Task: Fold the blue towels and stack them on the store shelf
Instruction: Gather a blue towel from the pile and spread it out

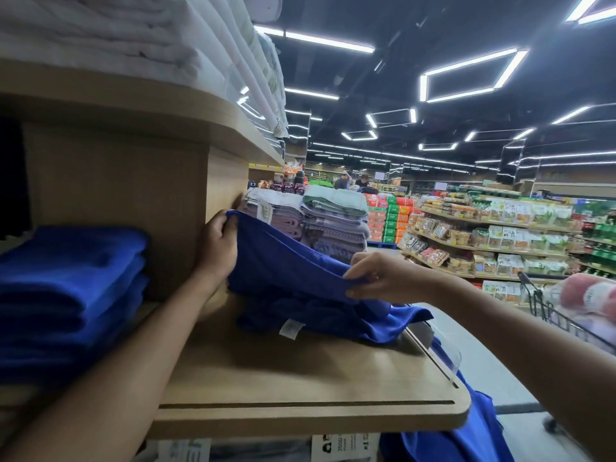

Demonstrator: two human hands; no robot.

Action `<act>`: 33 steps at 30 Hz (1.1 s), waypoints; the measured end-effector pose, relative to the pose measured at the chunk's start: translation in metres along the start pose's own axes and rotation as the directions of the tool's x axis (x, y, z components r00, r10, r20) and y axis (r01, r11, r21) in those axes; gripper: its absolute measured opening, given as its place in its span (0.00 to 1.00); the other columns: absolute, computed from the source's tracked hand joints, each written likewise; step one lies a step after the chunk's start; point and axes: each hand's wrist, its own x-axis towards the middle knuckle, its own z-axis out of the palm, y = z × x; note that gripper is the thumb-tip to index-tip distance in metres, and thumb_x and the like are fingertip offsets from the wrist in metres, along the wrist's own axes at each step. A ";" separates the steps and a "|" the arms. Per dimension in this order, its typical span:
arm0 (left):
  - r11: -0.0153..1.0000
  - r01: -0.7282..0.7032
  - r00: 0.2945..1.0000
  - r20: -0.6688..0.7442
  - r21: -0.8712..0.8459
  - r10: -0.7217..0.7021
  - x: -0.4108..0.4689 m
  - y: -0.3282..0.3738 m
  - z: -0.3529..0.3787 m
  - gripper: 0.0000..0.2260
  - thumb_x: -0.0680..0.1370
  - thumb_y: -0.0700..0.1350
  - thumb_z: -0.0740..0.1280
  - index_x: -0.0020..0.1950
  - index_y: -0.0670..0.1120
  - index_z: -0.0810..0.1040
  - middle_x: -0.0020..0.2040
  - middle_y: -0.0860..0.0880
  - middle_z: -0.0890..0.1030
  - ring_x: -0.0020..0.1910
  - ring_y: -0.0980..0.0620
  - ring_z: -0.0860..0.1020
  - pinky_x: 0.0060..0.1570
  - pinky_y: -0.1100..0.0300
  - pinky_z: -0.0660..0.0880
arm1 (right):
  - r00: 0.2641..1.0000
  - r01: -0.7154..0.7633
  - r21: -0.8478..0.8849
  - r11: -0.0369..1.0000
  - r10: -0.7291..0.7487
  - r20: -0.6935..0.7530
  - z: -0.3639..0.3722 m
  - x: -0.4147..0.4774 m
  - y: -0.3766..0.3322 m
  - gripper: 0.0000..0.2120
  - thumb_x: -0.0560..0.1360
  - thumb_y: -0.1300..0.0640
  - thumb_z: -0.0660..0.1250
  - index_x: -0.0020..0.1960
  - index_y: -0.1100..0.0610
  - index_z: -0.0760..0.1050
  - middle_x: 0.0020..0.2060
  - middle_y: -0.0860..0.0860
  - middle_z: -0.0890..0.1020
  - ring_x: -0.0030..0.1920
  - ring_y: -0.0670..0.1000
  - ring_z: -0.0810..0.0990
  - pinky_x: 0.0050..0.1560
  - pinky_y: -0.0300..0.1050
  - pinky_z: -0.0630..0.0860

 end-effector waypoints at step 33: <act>0.997 -0.070 0.997 -0.020 0.030 0.071 -0.001 -0.001 -0.004 0.12 0.84 0.52 0.57 0.47 0.55 0.77 0.43 0.57 0.80 0.39 0.64 0.76 0.42 0.59 0.71 | 0.925 -0.358 -0.603 0.713 0.185 -0.331 -0.028 -0.005 0.042 0.20 0.77 0.33 0.60 0.38 0.47 0.77 0.31 0.43 0.77 0.31 0.45 0.76 0.31 0.41 0.68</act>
